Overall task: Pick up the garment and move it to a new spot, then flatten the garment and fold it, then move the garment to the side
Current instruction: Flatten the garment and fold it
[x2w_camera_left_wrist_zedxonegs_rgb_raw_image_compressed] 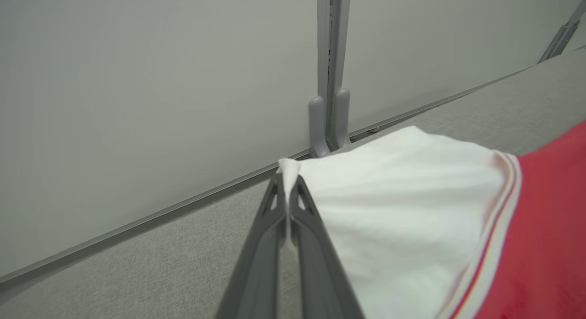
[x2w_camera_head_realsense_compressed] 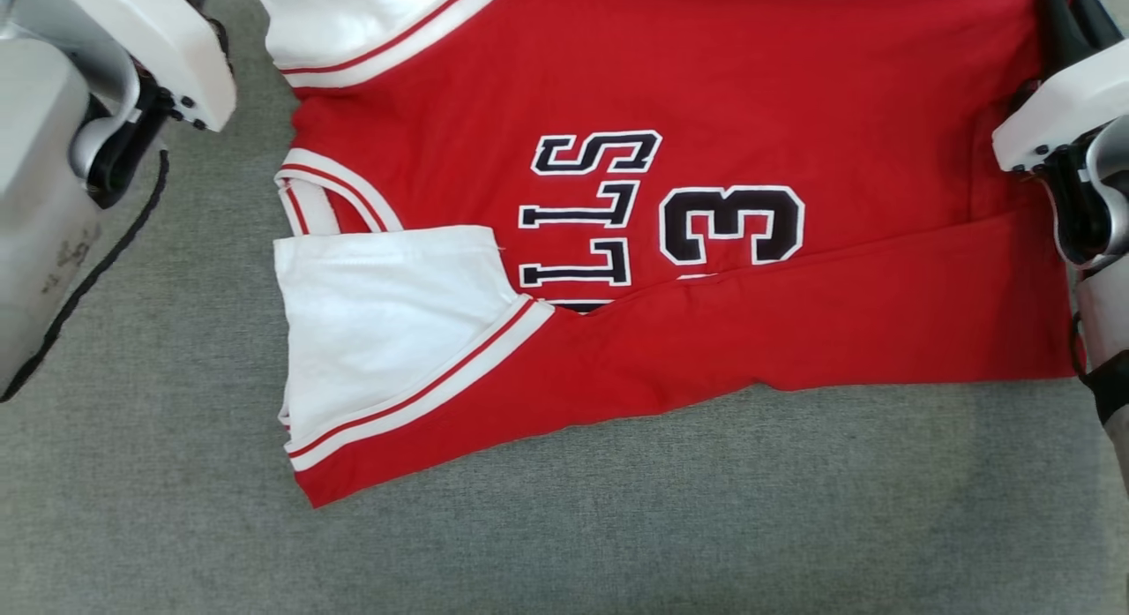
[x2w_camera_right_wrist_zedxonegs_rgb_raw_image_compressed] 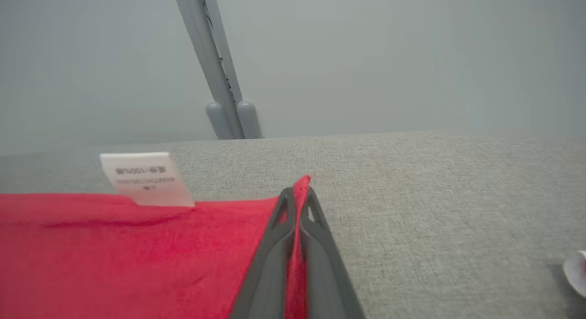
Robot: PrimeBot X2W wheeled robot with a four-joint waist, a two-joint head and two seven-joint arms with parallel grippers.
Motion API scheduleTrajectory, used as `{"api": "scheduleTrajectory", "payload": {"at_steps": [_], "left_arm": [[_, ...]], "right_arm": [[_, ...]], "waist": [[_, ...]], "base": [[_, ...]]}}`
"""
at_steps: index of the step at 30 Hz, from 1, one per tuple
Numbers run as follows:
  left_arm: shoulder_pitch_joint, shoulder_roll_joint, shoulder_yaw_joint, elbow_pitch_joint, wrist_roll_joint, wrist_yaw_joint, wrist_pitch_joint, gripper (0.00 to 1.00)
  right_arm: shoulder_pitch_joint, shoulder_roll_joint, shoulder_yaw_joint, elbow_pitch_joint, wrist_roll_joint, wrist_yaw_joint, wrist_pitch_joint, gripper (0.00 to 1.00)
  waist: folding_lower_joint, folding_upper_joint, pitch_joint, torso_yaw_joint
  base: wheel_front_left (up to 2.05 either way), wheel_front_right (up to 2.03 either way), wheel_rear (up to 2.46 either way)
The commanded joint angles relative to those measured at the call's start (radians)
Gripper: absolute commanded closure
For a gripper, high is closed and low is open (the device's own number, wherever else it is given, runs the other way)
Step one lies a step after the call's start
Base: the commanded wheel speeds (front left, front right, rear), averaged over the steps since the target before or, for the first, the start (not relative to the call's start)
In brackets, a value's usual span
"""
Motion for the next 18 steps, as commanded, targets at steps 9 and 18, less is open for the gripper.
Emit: {"api": "scheduleTrajectory", "payload": {"at_steps": [9,18], "left_arm": [[0.047,0.018,-0.016,-0.051,0.047,0.001,-0.025,1.0],[0.178,0.113,-0.024,-0.228,0.077,0.001,-0.016,1.0]], "right_arm": [[0.041,-0.036,0.039,-0.003,0.049,-0.002,-0.108,1.0],[0.215,-0.119,0.134,-0.084,0.224,-0.002,-0.108,1.0]], "waist": [[0.0,-0.0001,-0.053,0.031],[0.0,-0.0001,-0.164,0.056]], "base": [[0.0,0.0,0.0],[0.0,0.0,0.0]]}}
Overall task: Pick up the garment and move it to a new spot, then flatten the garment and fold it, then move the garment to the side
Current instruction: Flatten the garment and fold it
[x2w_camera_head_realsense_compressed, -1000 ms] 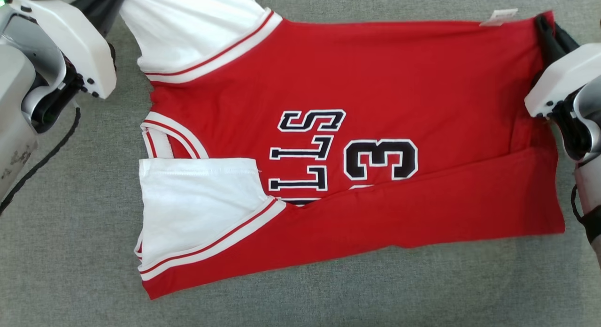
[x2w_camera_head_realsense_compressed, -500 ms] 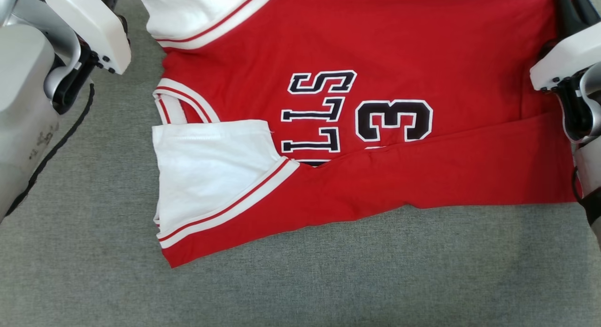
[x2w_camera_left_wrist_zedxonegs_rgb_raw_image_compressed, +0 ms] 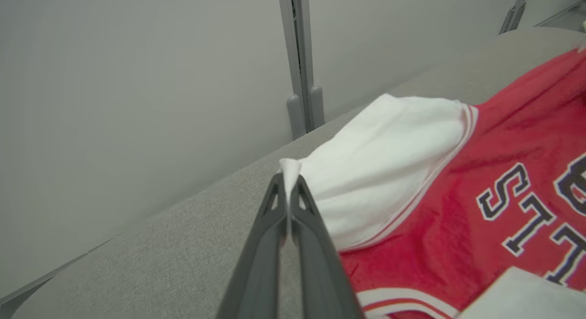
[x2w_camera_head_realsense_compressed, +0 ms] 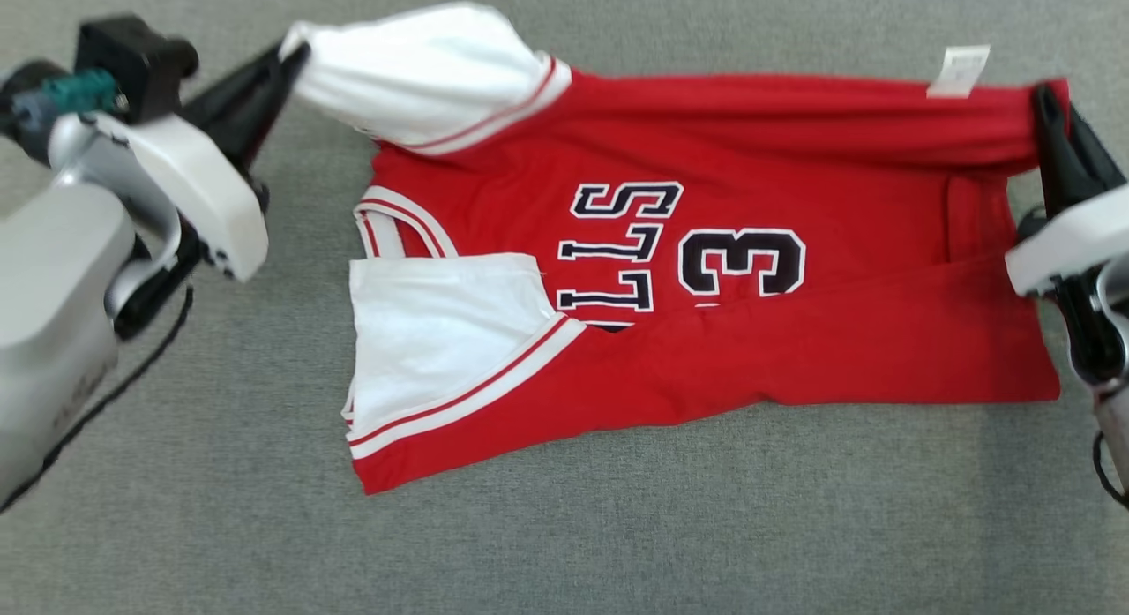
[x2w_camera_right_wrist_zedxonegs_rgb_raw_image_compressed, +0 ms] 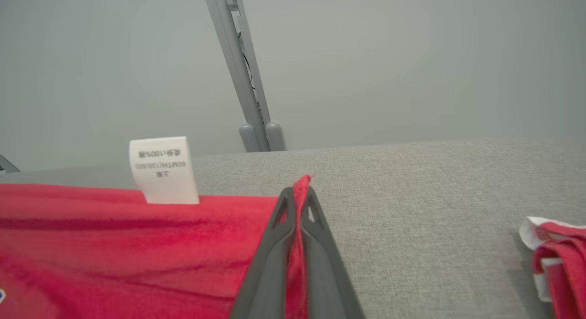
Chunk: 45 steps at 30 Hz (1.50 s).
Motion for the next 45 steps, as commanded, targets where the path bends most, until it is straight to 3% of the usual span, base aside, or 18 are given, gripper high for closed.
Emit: {"api": "scheduleTrajectory", "payload": {"at_steps": [1,7,17,25,30,31,32,33,34,35,36,39,45], "left_arm": [[0.019,0.014,0.0,-0.01,0.011,0.001,0.007,1.0],[0.148,0.089,-0.002,-0.192,0.028,0.001,0.083,1.0],[0.35,0.185,-0.002,-0.461,0.051,0.041,0.224,1.0],[0.427,0.17,-0.002,-0.499,0.074,0.063,0.26,1.0],[0.447,0.142,-0.002,-0.459,0.107,0.062,0.255,1.0],[0.45,0.136,-0.002,-0.452,0.111,0.059,0.257,1.0],[0.45,0.136,-0.002,-0.452,0.111,0.059,0.257,1.0],[0.454,0.127,-0.002,-0.439,0.112,0.054,0.263,0.8],[0.459,0.125,-0.002,-0.434,0.114,0.052,0.266,0.57],[0.464,0.123,-0.002,-0.429,0.116,0.049,0.266,0.07],[0.467,0.122,-0.002,-0.423,0.119,0.048,0.268,0.0],[0.47,0.118,-0.001,-0.411,0.123,0.048,0.266,0.0],[0.483,0.117,0.074,-0.392,0.072,0.102,0.177,0.0]], "right_arm": [[0.019,-0.015,0.001,-0.005,0.012,-0.002,0.004,1.0],[0.143,-0.086,0.031,-0.064,0.104,-0.002,0.037,1.0],[0.311,-0.216,0.112,-0.195,0.207,-0.002,0.142,1.0],[0.373,-0.271,0.168,-0.235,0.216,-0.002,0.211,1.0],[0.391,-0.272,0.192,-0.236,0.217,-0.002,0.243,1.0],[0.395,-0.275,0.2,-0.238,0.222,-0.002,0.252,0.7],[0.395,-0.275,0.2,-0.238,0.222,-0.002,0.252,0.7],[0.401,-0.29,0.214,-0.234,0.209,-0.002,0.269,0.0],[0.406,-0.296,0.221,-0.227,0.198,-0.002,0.28,0.0],[0.41,-0.304,0.227,-0.217,0.186,-0.002,0.286,0.0],[0.406,-0.309,0.223,-0.206,0.176,-0.002,0.286,0.0],[0.399,-0.29,0.18,-0.169,0.179,-0.002,0.26,0.0],[0.381,-0.249,0.087,-0.136,0.156,-0.002,0.174,0.0]], "waist": [[0.0,0.0,-0.032,0.013],[0.0,0.0,-0.105,0.038],[0.0,0.0,-0.17,0.051],[0.0,0.0,-0.182,0.04],[0.0,0.0,-0.181,0.031],[0.0,0.0,-0.181,0.029],[0.0,0.0,-0.181,0.029],[0.0,0.0,-0.181,0.026],[0.0,0.0,-0.181,0.025],[0.0,0.0,-0.182,0.024],[0.0,0.0,-0.183,0.023],[0.0,0.0,-0.19,0.022],[0.0,0.0,-0.217,0.023]], "base": [[0.0,0.0,0.0],[0.0,0.0,0.0],[0.0,0.0,0.0],[0.0,0.0,0.0],[0.0,0.0,0.0],[0.0,0.0,0.0],[0.0,0.0,0.0],[0.0,0.0,0.0],[0.0,0.0,0.0],[0.0,0.0,0.0],[0.0,0.0,0.0],[0.0,0.0,0.0],[0.0,0.0,0.0]]}}
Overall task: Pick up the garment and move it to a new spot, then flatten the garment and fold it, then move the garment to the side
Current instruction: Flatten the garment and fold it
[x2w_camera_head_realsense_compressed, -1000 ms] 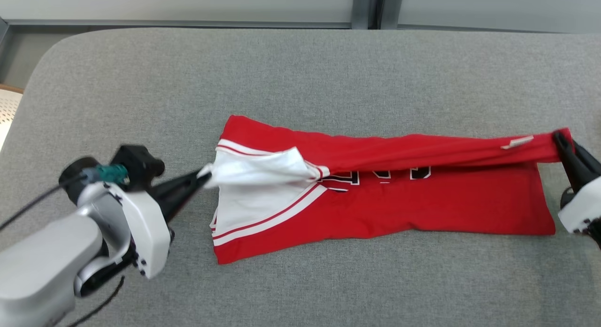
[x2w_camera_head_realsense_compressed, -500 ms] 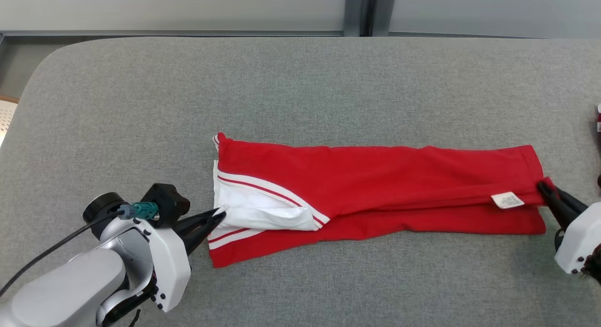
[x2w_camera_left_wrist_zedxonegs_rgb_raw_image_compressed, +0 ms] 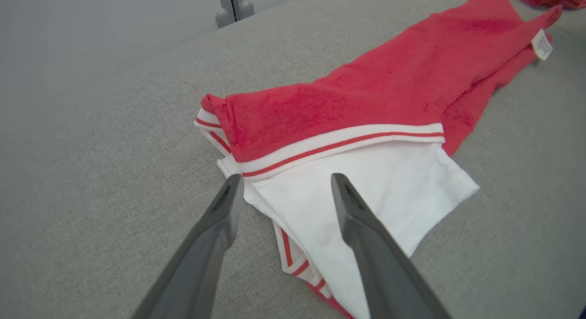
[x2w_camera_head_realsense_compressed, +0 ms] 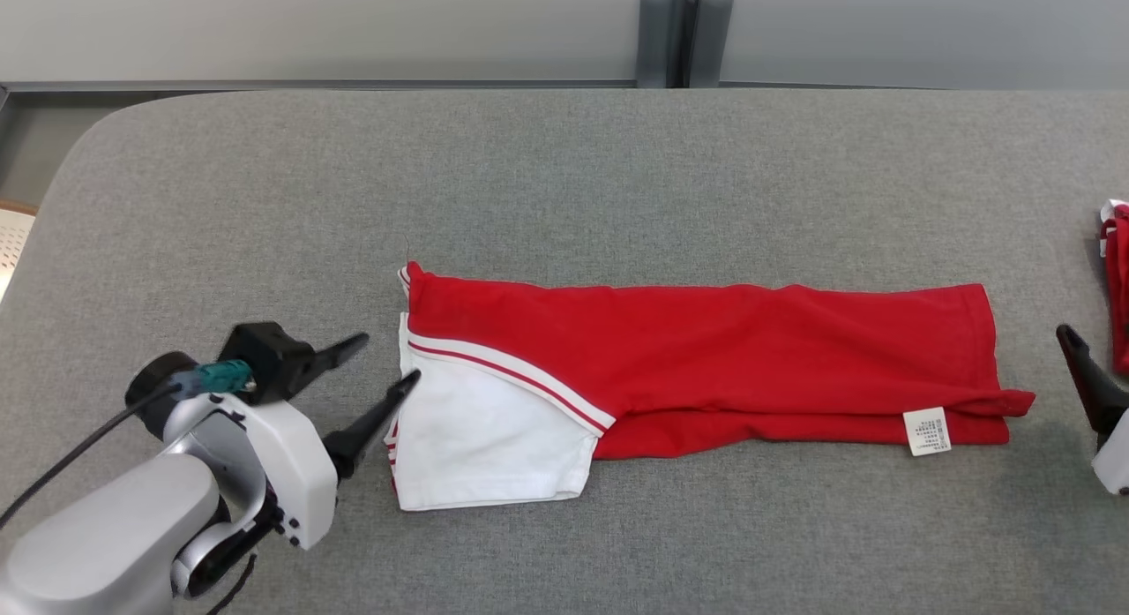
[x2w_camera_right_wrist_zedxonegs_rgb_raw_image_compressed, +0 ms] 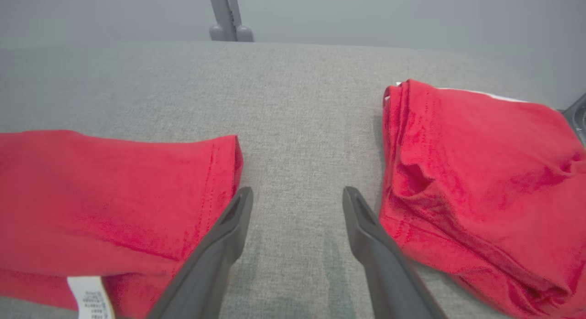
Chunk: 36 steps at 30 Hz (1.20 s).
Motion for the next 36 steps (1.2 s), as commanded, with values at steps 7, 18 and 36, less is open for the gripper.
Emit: {"api": "scheduleTrajectory", "payload": {"at_steps": [7,18,36], "left_arm": [[0.065,-0.045,0.198,0.031,-0.088,0.128,-0.188,0.0],[0.392,-0.31,0.84,-0.081,0.181,0.079,-0.2,0.0],[0.641,-0.645,1.132,-0.064,0.587,-0.097,-0.2,0.0]], "right_arm": [[0.016,0.125,-0.109,-0.078,-0.022,-0.001,-0.185,0.0],[0.158,0.307,-0.241,-0.241,-0.219,-0.001,-0.333,0.0],[0.258,0.485,-0.39,-0.296,-0.411,-0.001,-0.337,0.0]], "waist": [[0.0,-0.0001,-0.059,0.006],[0.0,-0.0001,-0.113,0.024],[0.0,-0.0001,-0.105,0.055]], "base": [[0.0,0.0,0.0],[0.0,0.0,0.0],[0.0,0.0,0.0]]}}
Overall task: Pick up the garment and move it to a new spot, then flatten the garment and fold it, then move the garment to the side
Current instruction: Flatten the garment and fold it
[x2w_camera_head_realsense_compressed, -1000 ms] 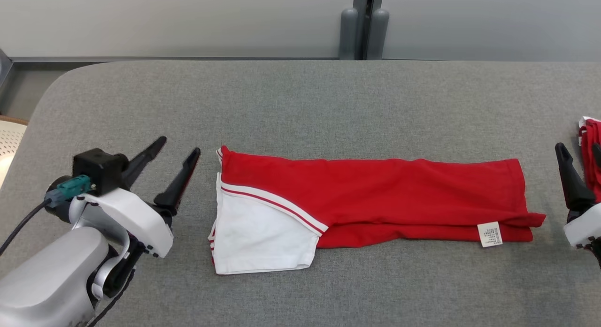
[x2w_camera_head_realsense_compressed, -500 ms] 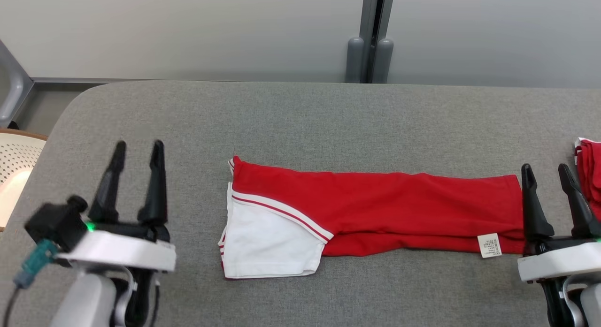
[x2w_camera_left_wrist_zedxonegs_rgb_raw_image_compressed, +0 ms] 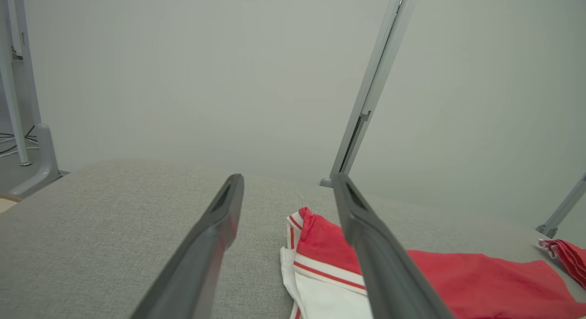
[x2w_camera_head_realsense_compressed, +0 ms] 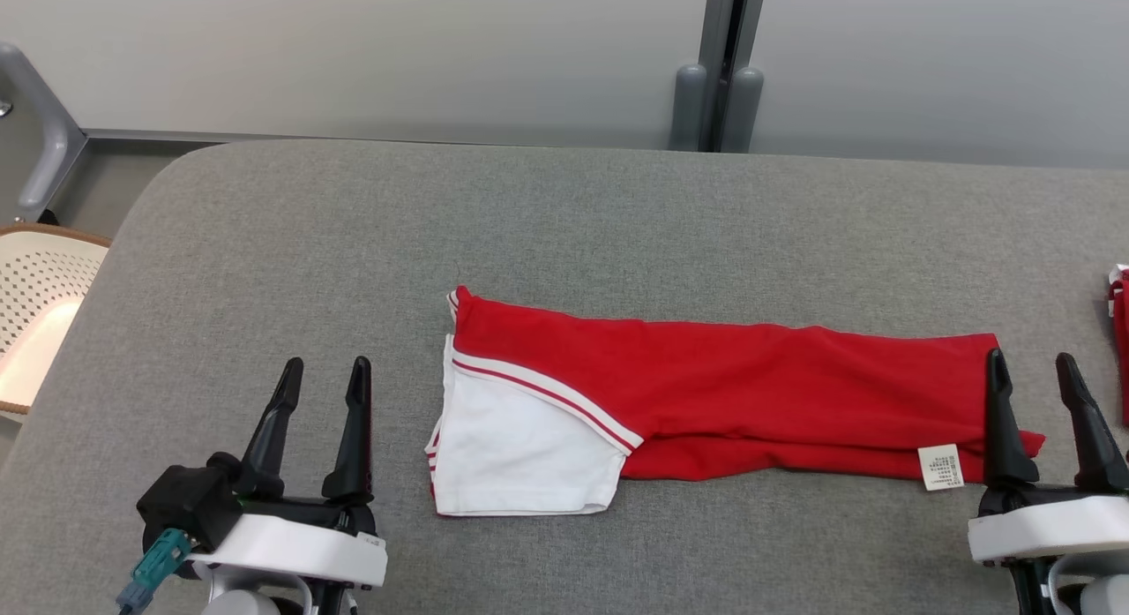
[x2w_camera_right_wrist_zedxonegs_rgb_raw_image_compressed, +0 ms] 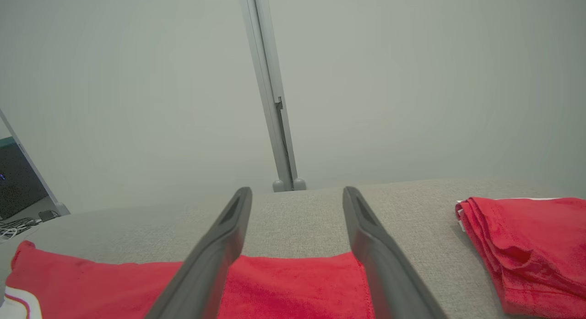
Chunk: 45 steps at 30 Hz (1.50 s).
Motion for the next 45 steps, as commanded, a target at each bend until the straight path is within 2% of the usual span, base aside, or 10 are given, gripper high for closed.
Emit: {"api": "scheduleTrajectory", "payload": {"at_steps": [1,13,18,24,25,26,27,32,39,45], "left_arm": [[-0.016,0.004,-0.002,-0.001,0.0,-0.004,-0.001,0.0],[-0.048,-0.001,-0.081,0.006,-0.004,-0.003,-0.001,0.0],[-0.052,-0.003,-0.102,0.011,-0.009,-0.004,-0.001,0.0],[-0.056,-0.004,-0.092,0.017,-0.01,-0.004,-0.001,0.0],[-0.056,-0.004,-0.089,0.018,-0.01,-0.004,-0.001,0.0],[-0.056,-0.004,-0.087,0.019,-0.009,-0.004,-0.001,0.0],[-0.057,-0.004,-0.084,0.02,-0.008,-0.004,-0.001,0.0],[-0.055,-0.005,-0.079,0.023,-0.001,-0.003,-0.001,0.0],[-0.042,-0.005,-0.083,0.025,0.0,-0.004,-0.001,0.0],[-0.041,-0.005,-0.086,0.03,-0.004,-0.004,-0.001,0.0]], "right_arm": [[-0.013,0.001,-0.01,0.008,-0.002,0.0,-0.005,0.0],[-0.189,0.036,-0.21,0.408,0.013,0.0,0.046,0.0],[-0.238,0.036,-0.242,0.544,-0.006,0.0,0.085,0.0],[-0.266,0.041,-0.237,0.642,-0.011,0.0,0.106,0.0],[-0.269,0.041,-0.233,0.651,-0.01,0.0,0.105,0.53],[-0.272,0.042,-0.228,0.657,-0.008,0.0,0.1,0.96],[-0.274,0.044,-0.221,0.661,-0.006,0.0,0.098,1.0],[-0.279,0.033,-0.199,0.671,0.005,0.0,0.079,1.0],[-0.304,-0.054,-0.306,0.693,-0.024,-0.001,0.016,1.0],[-0.331,-0.062,-0.382,0.675,-0.1,-0.001,-0.001,1.0]], "waist": [[0.0,-0.0001,0.005,0.003],[0.0,-0.0001,0.067,0.044],[0.0,-0.0001,0.08,0.064],[0.0,-0.0001,0.082,0.072],[0.0,-0.0001,0.081,0.072],[0.0,-0.0001,0.08,0.071],[0.0,-0.0001,0.078,0.069],[0.0,-0.0001,0.07,0.061],[0.0,-0.0001,0.051,0.045],[0.0,-0.0001,0.042,0.041]], "base": [[0.0,0.0,0.0],[0.0,0.0,0.0],[0.0,0.0,0.0],[0.0,0.0,0.0],[0.0,0.0,0.0],[0.0,0.0,0.0],[0.0,0.0,0.0],[0.0,0.0,0.0],[0.0,0.0,0.0],[0.0,0.0,0.0]]}}
